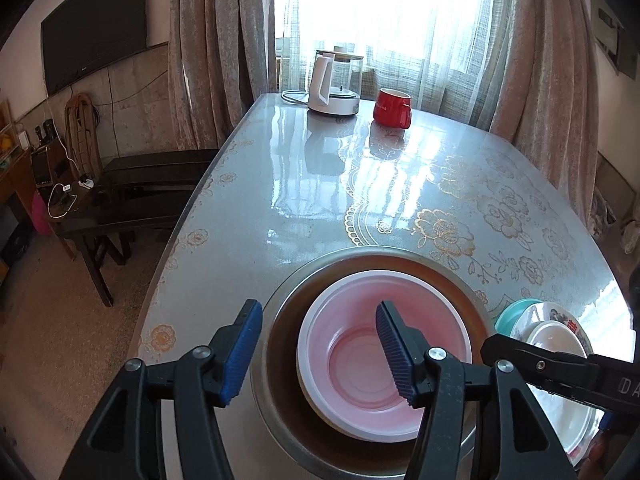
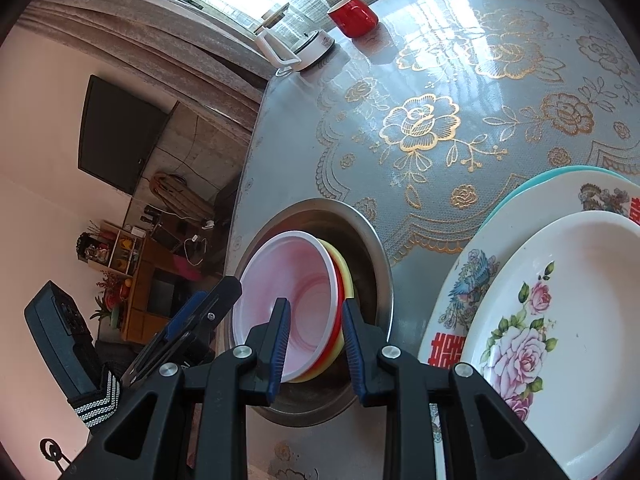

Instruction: Organize plates and bowls

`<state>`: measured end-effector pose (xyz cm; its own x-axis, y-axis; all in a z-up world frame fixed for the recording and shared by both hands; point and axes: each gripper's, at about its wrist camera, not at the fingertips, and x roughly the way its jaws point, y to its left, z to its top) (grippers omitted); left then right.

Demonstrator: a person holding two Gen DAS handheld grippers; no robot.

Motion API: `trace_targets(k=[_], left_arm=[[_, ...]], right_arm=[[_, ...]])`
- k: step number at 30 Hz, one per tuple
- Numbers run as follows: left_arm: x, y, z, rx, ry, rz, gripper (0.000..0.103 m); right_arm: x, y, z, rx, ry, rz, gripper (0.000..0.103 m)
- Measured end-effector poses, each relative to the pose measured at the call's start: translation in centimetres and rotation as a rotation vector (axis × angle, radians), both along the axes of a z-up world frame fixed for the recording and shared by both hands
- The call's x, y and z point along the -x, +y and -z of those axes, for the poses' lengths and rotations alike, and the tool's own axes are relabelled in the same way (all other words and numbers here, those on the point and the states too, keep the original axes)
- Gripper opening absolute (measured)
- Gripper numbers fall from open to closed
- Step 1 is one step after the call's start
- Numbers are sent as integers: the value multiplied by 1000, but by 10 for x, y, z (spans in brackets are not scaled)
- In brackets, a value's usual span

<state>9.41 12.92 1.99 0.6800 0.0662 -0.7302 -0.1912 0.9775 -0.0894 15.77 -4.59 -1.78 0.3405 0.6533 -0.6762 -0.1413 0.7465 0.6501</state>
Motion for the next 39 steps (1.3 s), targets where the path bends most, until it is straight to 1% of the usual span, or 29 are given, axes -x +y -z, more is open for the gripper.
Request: trace_targets(k=[6, 15, 21, 26, 30, 32, 35, 38, 39], left_arm=[[7, 3, 1, 6, 7, -12, 67], [19, 13, 1, 12, 10, -40, 70], [27, 25, 5, 41, 25, -65, 72], [33, 40, 11, 71, 33, -96, 72], [33, 49, 14, 117, 37, -114, 72], [34, 51, 15, 119, 35, -116, 72], [35, 53, 17, 129, 38, -113, 70], [37, 56, 20, 167, 40, -101, 63], [37, 57, 21, 183, 40, -99, 63]], right_arm=[[3, -2, 1, -3, 1, 0, 28], [7, -5, 1, 8, -9, 3, 28], [9, -7, 0, 49, -30, 16, 28], [6, -12, -6, 90, -73, 39, 30], [4, -14, -11, 147, -116, 55, 31], [0, -13, -12, 173, -129, 52, 31], [-5, -11, -13, 207, -147, 46, 31], [-9, -7, -11, 233, -151, 28, 31], [-10, -6, -10, 243, -147, 20, 31]])
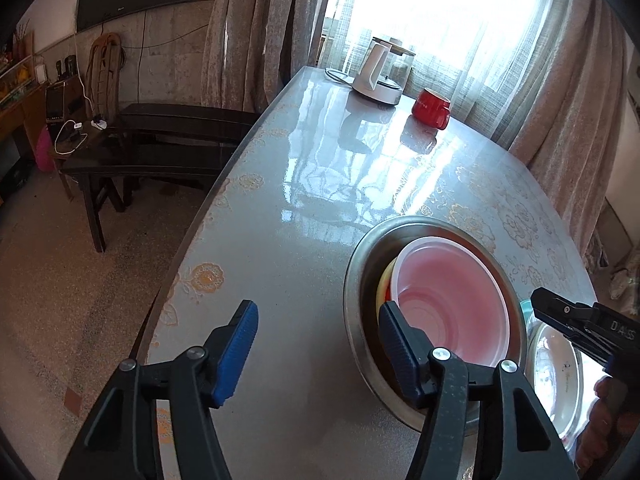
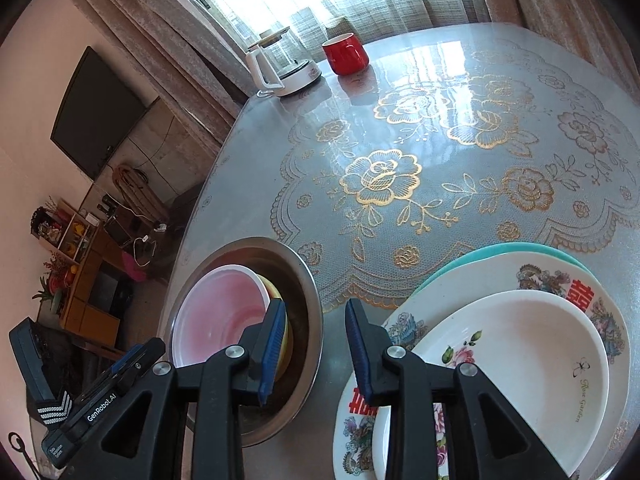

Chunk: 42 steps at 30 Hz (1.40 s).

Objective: Organize plates and bowls
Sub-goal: 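Move both grippers to the steel bowl rim and close on it, then lift the steel bowl with both grippers and carry it over the plate stack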

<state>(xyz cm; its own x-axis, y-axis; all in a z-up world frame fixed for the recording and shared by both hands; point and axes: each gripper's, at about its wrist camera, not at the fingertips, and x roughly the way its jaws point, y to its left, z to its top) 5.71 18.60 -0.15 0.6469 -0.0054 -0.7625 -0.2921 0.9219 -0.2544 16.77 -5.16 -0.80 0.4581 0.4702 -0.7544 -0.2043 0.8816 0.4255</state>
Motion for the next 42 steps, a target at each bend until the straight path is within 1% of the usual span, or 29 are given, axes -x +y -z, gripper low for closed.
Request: trace_targets(k=[1, 3, 4, 6, 9, 11, 14, 16, 17, 18, 19, 21, 23, 25, 30, 32, 33, 37, 39, 42], left_arm=[[1, 1, 1, 17, 2, 4, 62], [1, 3, 4, 54, 11, 10, 57], [0, 3, 5, 66, 18, 13, 56], [-1, 3, 8, 80, 33, 22, 49], [-1, 2, 10, 97, 33, 40, 49], [-3, 1, 13, 124, 44, 60, 47], [-5, 2, 17, 160, 54, 65, 47], [-6, 2, 19, 183, 57, 72, 44], [-6, 1, 19, 190, 54, 79, 40], [-6, 0, 19, 190, 49, 94, 34], [-6, -3, 18, 182, 45, 111, 31], [-7, -8, 16, 167, 38, 136, 23], [-8, -11, 16, 159, 32, 155, 19], [-9, -10, 17, 163, 31, 160, 19], [-11, -6, 20, 186, 25, 165, 18], [-11, -6, 21, 183, 19, 166, 18], [-10, -7, 21, 171, 13, 163, 18], [-7, -15, 20, 73, -15, 169, 19], [-5, -16, 20, 59, -25, 175, 19], [-7, -15, 22, 66, -32, 179, 19]], right_arm=[[-2, 2, 2, 11, 6, -4, 31], [-5, 4, 5, 20, 12, -17, 31], [-6, 6, 6, 30, 15, -23, 31], [-8, 9, 9, 50, 21, -32, 31], [-11, 12, 12, 66, 25, -55, 31], [-12, 14, 15, 85, 30, -62, 31], [-17, 16, 20, 92, 48, -72, 31], [-18, 18, 23, 97, 54, -86, 31], [-19, 18, 24, 104, 58, -91, 29], [-20, 20, 26, 111, 61, -95, 29], [-21, 21, 27, 111, 65, -103, 28], [-28, 23, 32, 100, 90, -114, 26], [-30, 25, 36, 93, 102, -123, 20], [-31, 25, 39, 80, 109, -130, 16], [-30, 28, 40, 79, 109, -137, 12], [-30, 31, 38, 85, 100, -141, 11], [-30, 32, 37, 91, 97, -140, 11], [-28, 35, 35, 96, 90, -140, 11], [-29, 36, 35, 94, 85, -136, 11], [-27, 32, 32, 84, 77, -132, 11]])
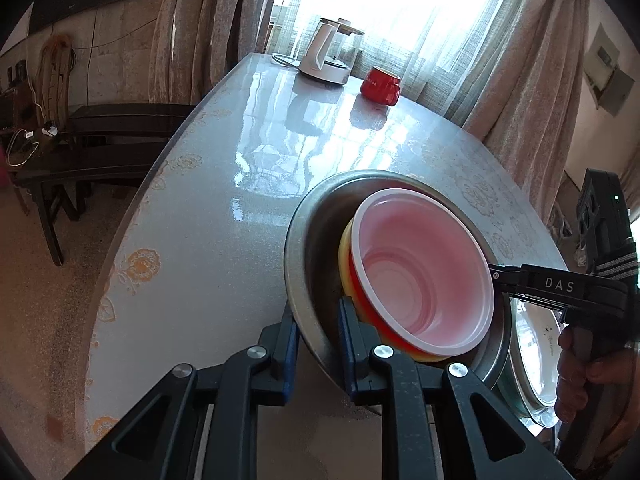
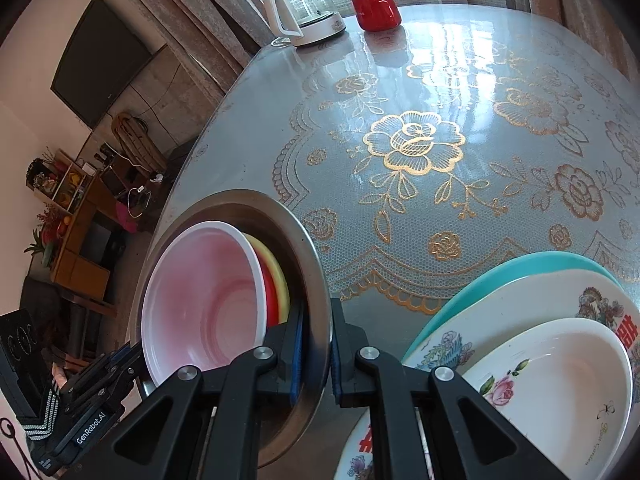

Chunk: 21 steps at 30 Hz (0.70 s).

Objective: Organize plates and bowls
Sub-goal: 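Lift the steel bowl with both grippers and carry it over the plate stack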

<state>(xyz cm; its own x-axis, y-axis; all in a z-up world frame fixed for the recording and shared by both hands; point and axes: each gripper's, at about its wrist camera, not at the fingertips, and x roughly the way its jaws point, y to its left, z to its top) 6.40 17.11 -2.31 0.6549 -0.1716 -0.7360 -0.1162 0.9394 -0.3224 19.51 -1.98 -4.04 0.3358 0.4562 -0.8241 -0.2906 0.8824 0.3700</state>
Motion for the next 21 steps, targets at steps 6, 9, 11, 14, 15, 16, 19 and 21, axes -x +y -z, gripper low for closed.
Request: trace_targets(k=[6, 9, 11, 14, 15, 16, 19, 21], left_arm=[[-1, -1, -11, -11, -46, -7, 19], [-1, -2, -20, -24, -77, -3, 19], [-3, -3, -24, -21, -89, -1, 19], [-5, -3, -33, -12, -107, 5, 19], [-6, -5, -36, -13, -114, 8, 19], [-6, -6, -39, -15, -123, 11, 19], [-7, -12, -47, -21, -148, 27, 19], [-9, -17, -53, -21, -163, 39, 18]], right_arm=[[4, -5, -9, -5, -37, 5, 11], [7, -8, -16, -14, -58, 13, 11], [8, -11, -22, -22, -72, 19, 11], [10, -16, -32, -38, -92, 33, 11], [11, -17, -35, -43, -99, 36, 11], [12, -19, -38, -47, -105, 41, 11], [14, -26, -47, -59, -123, 55, 11], [16, -33, -52, -66, -134, 68, 11]])
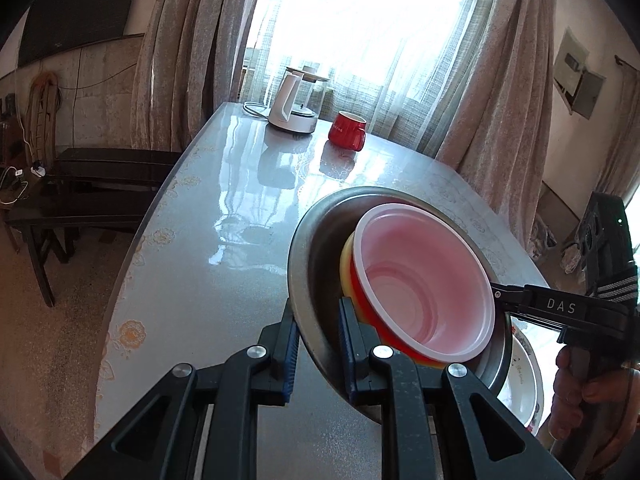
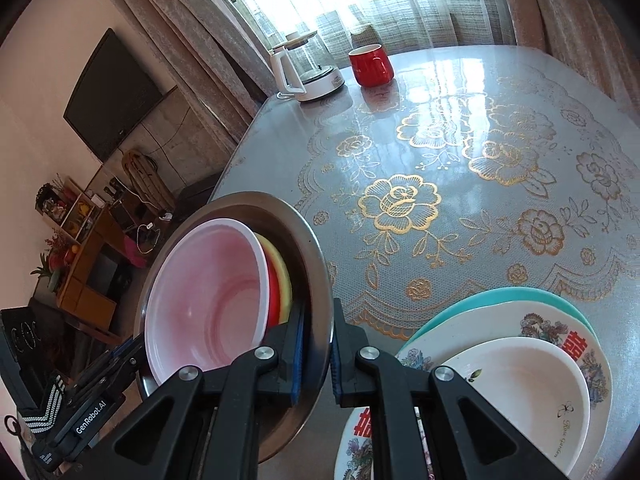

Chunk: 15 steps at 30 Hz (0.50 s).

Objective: Organize plates and bowls
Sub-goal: 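Lift the steel bowl with both grippers and carry it over the plate stack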

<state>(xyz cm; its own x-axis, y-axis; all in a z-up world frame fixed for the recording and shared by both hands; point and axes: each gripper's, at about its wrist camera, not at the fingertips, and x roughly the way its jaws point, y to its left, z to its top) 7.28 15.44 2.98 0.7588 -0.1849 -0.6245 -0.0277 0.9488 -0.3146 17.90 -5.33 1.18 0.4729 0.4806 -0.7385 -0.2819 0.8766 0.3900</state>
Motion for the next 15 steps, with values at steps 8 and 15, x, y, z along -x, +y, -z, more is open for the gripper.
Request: trace_targets(k=[8, 15], left_arm=[[-7, -26, -22, 0, -51, 66, 18], [-14, -59, -33, -5, -60, 143, 18]], right_arm=[[13, -32, -26, -27, -61, 64, 11], [26, -68, -42, -40, -94, 126, 11]])
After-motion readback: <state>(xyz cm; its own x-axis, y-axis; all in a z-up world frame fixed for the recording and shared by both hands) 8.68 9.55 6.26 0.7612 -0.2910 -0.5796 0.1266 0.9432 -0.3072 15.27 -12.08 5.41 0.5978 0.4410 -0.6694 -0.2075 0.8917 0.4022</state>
